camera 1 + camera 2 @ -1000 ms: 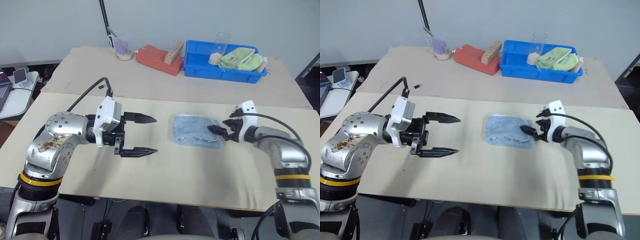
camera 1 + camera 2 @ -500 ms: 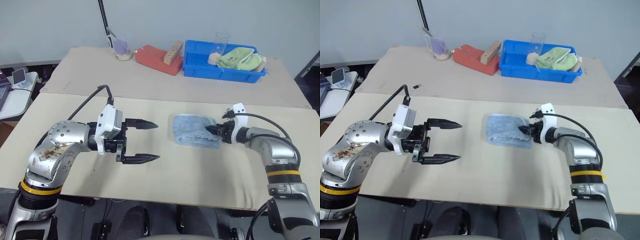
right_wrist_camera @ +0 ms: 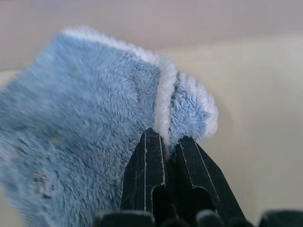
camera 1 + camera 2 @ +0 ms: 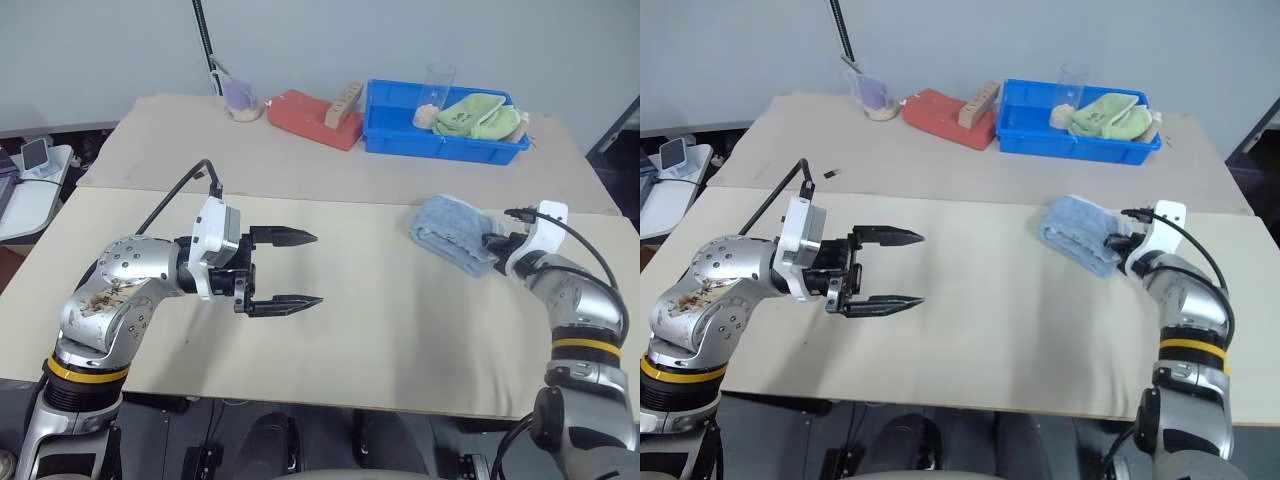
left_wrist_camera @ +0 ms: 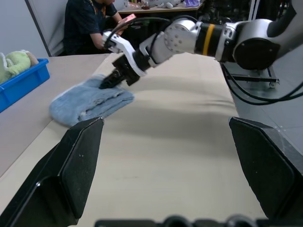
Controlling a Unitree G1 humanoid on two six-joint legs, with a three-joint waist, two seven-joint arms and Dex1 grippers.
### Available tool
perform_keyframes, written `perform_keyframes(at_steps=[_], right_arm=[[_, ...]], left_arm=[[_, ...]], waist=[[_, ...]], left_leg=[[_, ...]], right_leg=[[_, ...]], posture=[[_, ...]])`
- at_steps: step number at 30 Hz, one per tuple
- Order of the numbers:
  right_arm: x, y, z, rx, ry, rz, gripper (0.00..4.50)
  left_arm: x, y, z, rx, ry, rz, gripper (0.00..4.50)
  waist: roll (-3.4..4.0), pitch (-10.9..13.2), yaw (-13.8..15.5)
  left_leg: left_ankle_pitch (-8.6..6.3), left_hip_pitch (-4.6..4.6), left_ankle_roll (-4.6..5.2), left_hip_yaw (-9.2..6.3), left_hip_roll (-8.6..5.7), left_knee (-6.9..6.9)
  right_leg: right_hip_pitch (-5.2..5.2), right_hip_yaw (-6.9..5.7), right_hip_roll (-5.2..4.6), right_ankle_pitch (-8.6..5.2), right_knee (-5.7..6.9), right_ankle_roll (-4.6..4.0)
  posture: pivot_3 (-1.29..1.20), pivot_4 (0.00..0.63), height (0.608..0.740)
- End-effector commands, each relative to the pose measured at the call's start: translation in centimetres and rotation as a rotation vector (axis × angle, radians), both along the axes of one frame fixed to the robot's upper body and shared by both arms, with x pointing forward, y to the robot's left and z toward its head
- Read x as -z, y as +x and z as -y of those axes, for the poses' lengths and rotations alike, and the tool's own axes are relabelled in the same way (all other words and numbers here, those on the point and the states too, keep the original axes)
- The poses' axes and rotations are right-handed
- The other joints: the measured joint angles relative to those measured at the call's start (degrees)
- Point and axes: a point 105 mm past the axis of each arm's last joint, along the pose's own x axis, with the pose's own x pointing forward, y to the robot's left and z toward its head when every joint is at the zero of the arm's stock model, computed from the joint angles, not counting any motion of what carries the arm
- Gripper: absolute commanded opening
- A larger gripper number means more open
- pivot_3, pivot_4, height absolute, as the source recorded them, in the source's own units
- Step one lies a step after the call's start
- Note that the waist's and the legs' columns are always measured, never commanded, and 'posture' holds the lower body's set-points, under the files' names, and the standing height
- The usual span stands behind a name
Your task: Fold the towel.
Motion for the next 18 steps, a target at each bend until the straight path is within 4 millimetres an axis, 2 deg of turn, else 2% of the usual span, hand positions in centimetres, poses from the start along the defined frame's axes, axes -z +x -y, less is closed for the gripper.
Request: perform_keyframes(at_steps=[1,5,7,9,11,13,15,18], right_arm=[[-2.1,0.3,0.8,0.057,0.002,0.082,1.49],[-3.8,-0.1,1.9,0.099,-0.017,0.138,2.89],[-5.2,-0.7,2.6,0.099,-0.046,0.17,3.61],[-7.2,-1.4,2.9,0.035,-0.141,0.211,4.33],[-9.0,-2.4,2.0,-0.107,-0.274,0.254,4.45],[-9.5,-3.5,0.6,-0.279,-0.385,0.26,4.45],[-9.2,-5.2,-1.3,-0.494,-0.488,0.245,4.45],[-8.0,-7.7,-3.1,-0.728,-0.565,0.192,4.45]], left_arm=[[-0.7,0.4,-0.2,-0.027,-0.004,0.043,4.5],[-0.5,1.1,-1.1,-0.107,0.013,0.055,4.5],[-0.2,1.8,-2.1,-0.187,0.032,0.056,4.5],[0.5,2.7,-3.9,-0.309,0.082,0.046,4.5],[1.4,3.6,-6.4,-0.462,0.155,0.04,4.5],[1.8,3.7,-8.3,-0.552,0.189,0.029,4.5],[2.3,3.1,-10.1,-0.618,0.227,0.034,4.5],[3.1,2.1,-11.8,-0.691,0.294,0.042,4.5]], waist=[[0.0,0.0,0.02],[0.01,0.0,0.13],[0.02,0.01,0.15],[0.06,0.03,0.26],[0.12,0.07,0.37],[0.11,0.07,0.31],[0.1,0.06,0.18],[0.08,0.08,0.07]], left_leg=[[0.0,0.01,0.0,0.0,0.0,-0.01],[0.0,0.0,0.0,0.01,0.01,-0.03],[0.0,0.0,0.01,0.0,0.01,-0.02],[-0.01,-0.01,0.01,0.0,0.02,-0.03],[-0.01,-0.03,0.02,0.0,0.02,-0.06],[-0.01,0.02,0.03,0.0,0.02,-0.2],[-0.02,0.05,0.03,0.0,0.05,-0.24],[-0.02,0.17,0.03,0.09,0.16,-0.35]], right_leg=[[0.0,0.0,0.0,0.0,0.0,0.0],[-0.01,0.0,-0.02,0.0,-0.02,0.01],[-0.01,0.01,-0.02,0.0,-0.02,0.01],[-0.03,0.03,-0.03,-0.01,-0.02,0.02],[-0.05,0.01,-0.05,-0.03,-0.03,0.05],[-0.05,0.02,-0.07,-0.05,-0.09,0.08],[-0.05,0.01,-0.07,-0.06,-0.12,0.09],[-0.02,0.03,-0.03,-0.11,-0.14,0.15]], posture=[[0.0,0.15,0.669],[0.0,0.15,0.669],[0.0,0.15,0.669],[0.0,0.15,0.669],[0.0,0.15,0.669],[0.0,0.15,0.669],[0.0,0.15,0.669],[0.0,0.15,0.669]])
